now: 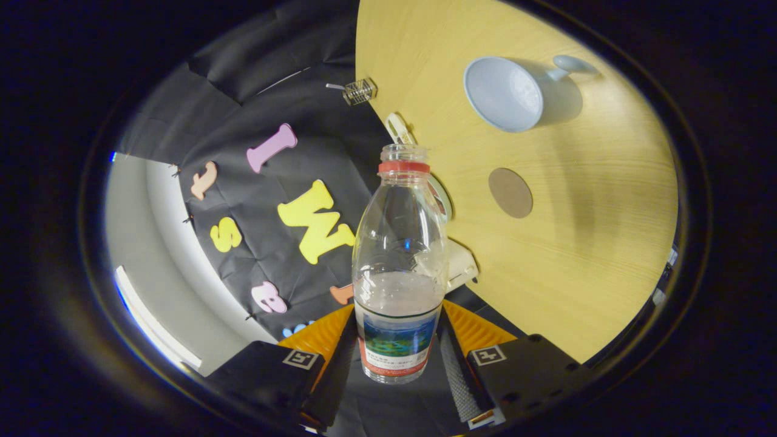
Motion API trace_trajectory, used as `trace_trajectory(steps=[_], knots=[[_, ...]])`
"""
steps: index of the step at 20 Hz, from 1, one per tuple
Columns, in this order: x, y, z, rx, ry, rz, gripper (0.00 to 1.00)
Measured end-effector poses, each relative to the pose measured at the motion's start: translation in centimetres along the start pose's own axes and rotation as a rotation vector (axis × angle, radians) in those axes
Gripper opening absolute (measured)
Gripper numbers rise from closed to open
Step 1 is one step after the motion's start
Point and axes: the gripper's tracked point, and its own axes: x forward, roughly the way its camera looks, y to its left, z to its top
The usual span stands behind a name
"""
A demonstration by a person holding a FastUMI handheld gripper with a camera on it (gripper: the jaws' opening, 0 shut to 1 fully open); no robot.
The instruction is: Take the bottle from table, then pour the juice into the cup, finally place the bottle on the coaster
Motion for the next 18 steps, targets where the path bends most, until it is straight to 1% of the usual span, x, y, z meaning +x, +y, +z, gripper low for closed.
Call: trace_trajectory(steps=[4, 6, 8, 11, 13, 15, 18], knots=[[-0.4, -0.7, -0.9, -0.131, 0.029, -0.018, 0.76], [-0.4, -1.2, -0.8, -0.217, 0.022, -0.026, 0.76], [-0.4, -1.2, -0.9, -0.27, 0.019, -0.026, 0.76], [-1.3, 0.3, -2.5, -0.323, 0.062, 0.061, 0.76], [-1.5, -0.2, -2.7, -0.44, 0.079, 0.069, 0.76], [-1.4, -1.1, -2.9, -0.589, 0.094, 0.049, 0.76], [-1.7, -1.3, -2.9, -0.796, 0.1, 0.041, 0.76]])
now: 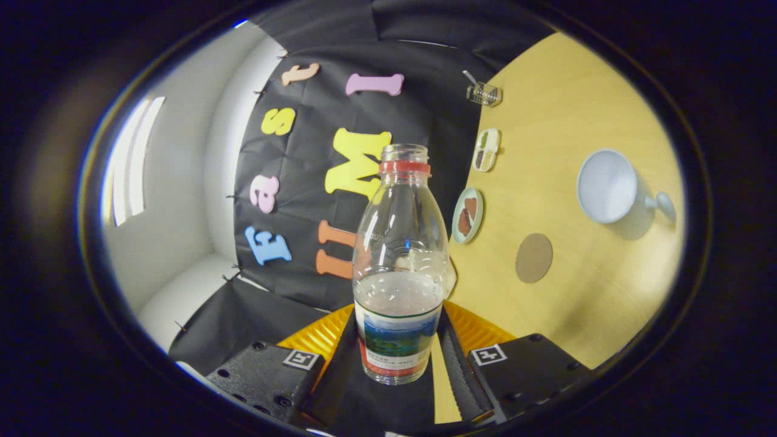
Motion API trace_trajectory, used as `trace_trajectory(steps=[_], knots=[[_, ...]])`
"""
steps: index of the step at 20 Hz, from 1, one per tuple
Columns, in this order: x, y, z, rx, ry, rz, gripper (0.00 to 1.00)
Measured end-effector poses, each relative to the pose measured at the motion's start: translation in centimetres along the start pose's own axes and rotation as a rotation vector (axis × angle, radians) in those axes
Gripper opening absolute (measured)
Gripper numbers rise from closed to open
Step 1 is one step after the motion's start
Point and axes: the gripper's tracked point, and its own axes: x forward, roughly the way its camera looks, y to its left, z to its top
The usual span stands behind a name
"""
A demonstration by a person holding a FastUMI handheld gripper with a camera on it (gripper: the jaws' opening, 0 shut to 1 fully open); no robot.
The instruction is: Take the bottle from table, then pour the juice into the cup, finally place the bottle on the coaster
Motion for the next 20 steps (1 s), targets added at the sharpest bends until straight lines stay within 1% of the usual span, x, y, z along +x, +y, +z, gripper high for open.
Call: trace_trajectory(steps=[2, 6, 10, 11, 12, 14, 20], knots=[[-0.5, -0.3, 0.4, -0.187, 0.004, -0.025, 0.76], [-1.6, 1.1, 2.2, -0.476, -0.04, -0.033, 0.76], [-2.7, 1.7, 4.3, -0.825, -0.056, -0.135, 0.77], [-2.8, 2.0, 4.8, -0.893, -0.068, -0.153, 0.77], [-2.6, 2.4, 5.3, -0.937, -0.083, -0.159, 0.77], [-1.9, 2.9, 5.2, -0.967, -0.084, -0.144, 0.77], [-0.5, 1.9, 7.3, -1.066, -0.115, -0.224, 0.78]])
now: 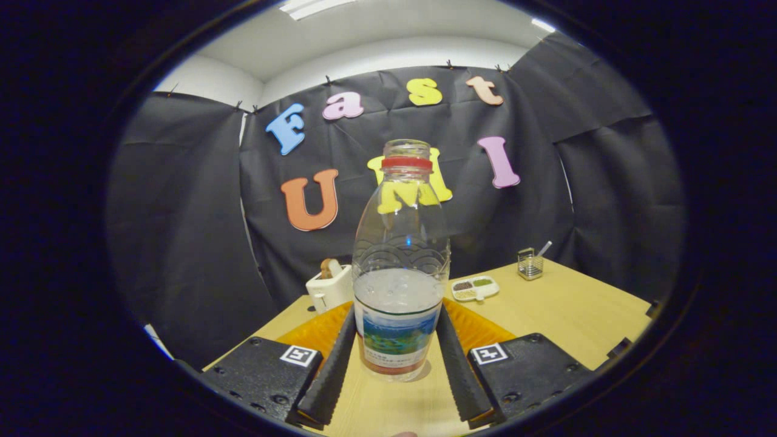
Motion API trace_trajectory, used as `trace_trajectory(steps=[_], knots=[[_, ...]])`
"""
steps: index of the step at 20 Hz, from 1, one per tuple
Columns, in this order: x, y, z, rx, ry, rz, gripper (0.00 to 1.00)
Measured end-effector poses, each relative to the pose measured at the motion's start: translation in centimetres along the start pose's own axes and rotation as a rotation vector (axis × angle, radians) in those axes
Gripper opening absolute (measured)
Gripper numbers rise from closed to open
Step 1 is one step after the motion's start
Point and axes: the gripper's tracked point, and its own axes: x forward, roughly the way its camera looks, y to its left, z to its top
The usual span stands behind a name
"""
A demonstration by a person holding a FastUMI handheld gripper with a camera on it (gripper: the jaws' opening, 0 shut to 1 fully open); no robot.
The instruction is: Take the bottle from table, then pour the juice into the cup, finally place the bottle on the coaster
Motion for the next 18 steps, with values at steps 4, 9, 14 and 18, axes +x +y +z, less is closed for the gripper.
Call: trace_trajectory(steps=[4, 9, 14, 18], knots=[[1.8, -0.8, 1.4, -0.094, -0.023, -0.07, 0.78], [4.6, 0.3, 0.6, -0.106, -0.023, -0.064, 0.79], [7.7, 0.8, -1.8, -0.159, 0.009, -0.106, 0.79], [9.9, 1.4, -4.7, -0.197, 0.049, -0.096, 0.79]])
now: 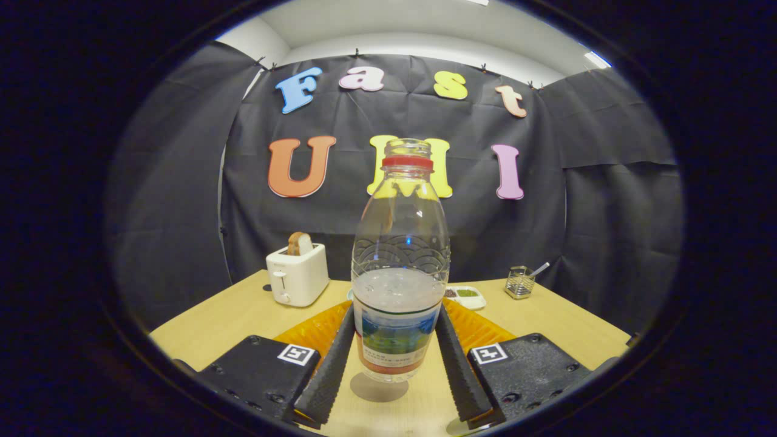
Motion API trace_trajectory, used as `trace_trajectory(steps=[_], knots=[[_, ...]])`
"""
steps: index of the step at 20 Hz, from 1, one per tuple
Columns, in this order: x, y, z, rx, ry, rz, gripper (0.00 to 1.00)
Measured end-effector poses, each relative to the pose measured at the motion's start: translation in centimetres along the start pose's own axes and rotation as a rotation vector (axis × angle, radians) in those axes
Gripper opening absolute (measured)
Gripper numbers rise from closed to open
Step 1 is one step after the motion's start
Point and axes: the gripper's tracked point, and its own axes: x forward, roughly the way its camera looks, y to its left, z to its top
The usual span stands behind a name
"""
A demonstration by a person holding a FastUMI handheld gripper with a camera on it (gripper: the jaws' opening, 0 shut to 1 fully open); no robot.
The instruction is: Take the bottle from table, then pour the juice into the cup, finally place the bottle on the coaster
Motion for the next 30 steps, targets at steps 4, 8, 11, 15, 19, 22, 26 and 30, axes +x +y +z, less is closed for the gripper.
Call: trace_trajectory(steps=[4, 8, 11, 15, 19, 22, 26, 30], knots=[[1.9, 0.8, -2.9, -0.038, 0.021, -0.006, 0.79], [3.4, 2.0, -6.2, -0.054, 0.069, 0.009, 0.8], [3.6, 2.0, -7.8, -0.06, 0.092, 0.01, 0.8], [4.5, 2.4, -10.1, -0.069, 0.128, 0.031, 0.8], [4.9, 2.5, -11.0, -0.086, 0.136, 0.044, 0.8], [5.0, 2.7, -11.5, -0.081, 0.139, 0.052, 0.8], [4.9, 3.0, -11.7, -0.079, 0.131, 0.068, 0.81], [4.7, 3.1, -11.2, -0.087, 0.117, 0.086, 0.86]])
